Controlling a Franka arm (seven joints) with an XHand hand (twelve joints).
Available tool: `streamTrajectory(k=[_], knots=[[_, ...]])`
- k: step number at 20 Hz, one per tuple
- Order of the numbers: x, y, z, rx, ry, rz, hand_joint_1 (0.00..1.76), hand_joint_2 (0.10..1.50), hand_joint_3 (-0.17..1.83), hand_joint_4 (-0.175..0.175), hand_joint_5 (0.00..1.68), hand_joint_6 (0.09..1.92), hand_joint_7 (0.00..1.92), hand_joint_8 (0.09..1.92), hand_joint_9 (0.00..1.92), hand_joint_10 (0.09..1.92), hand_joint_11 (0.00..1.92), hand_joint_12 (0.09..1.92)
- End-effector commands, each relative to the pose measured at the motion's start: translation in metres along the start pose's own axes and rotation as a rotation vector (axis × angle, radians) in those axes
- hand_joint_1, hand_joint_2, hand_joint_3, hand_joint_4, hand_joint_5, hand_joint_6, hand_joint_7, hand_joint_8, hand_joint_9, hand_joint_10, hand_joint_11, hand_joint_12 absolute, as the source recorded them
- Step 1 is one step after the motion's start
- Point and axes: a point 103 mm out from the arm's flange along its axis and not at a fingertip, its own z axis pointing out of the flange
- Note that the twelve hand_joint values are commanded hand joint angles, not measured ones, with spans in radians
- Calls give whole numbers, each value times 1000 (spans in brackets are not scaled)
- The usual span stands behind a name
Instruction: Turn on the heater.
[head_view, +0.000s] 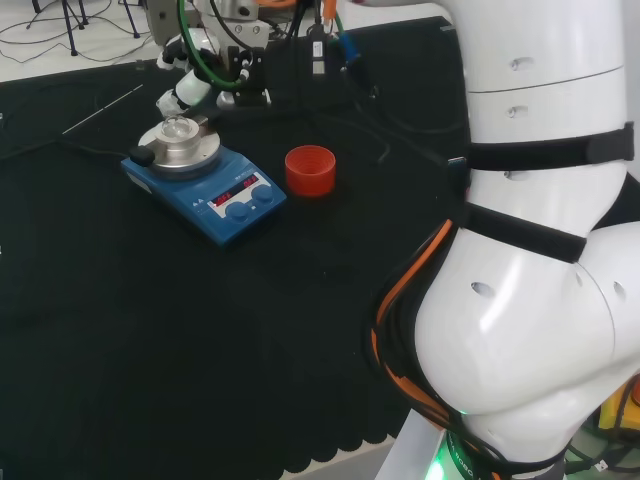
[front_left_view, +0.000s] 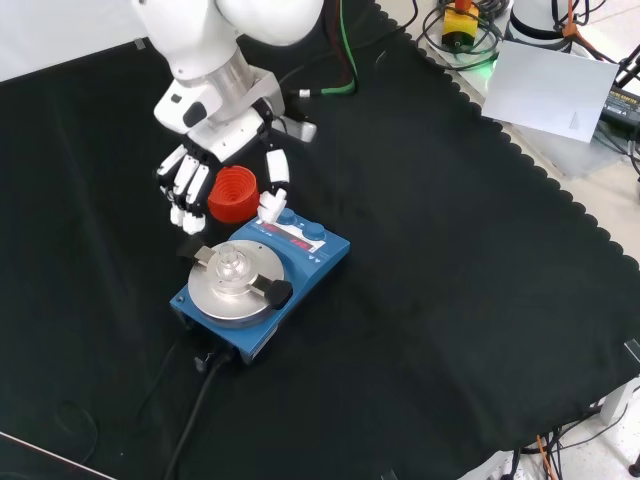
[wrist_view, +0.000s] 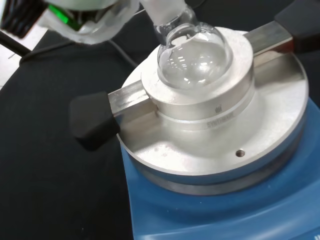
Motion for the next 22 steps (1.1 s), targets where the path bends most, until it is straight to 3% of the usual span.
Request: streamTrajectory(k=[1, 7, 11, 15, 19, 22], knots=[[-5, -16, -13, -39, -6, 10, 825, 566, 597, 16, 497, 307, 314, 592, 478, 626, 53, 1359], [-6, -38, -23, -40, -9, 23, 824, 572, 595, 16, 496, 294, 320, 594, 503, 634, 70, 1364], [-8, -68, -26, -58, -11, 39, 841, 587, 599, 16, 490, 283, 356, 607, 529, 637, 100, 1370], [-15, -92, -23, -29, -29, 74, 903, 612, 646, 18, 511, 262, 435, 604, 629, 602, 222, 1350], [-19, -114, -14, -9, -53, 102, 967, 613, 704, 18, 517, 246, 645, 589, 865, 530, 505, 1287], [-17, -129, -10, 1, -84, 108, 1046, 621, 719, -4, 494, 220, 885, 592, 1176, 441, 965, 1069]])
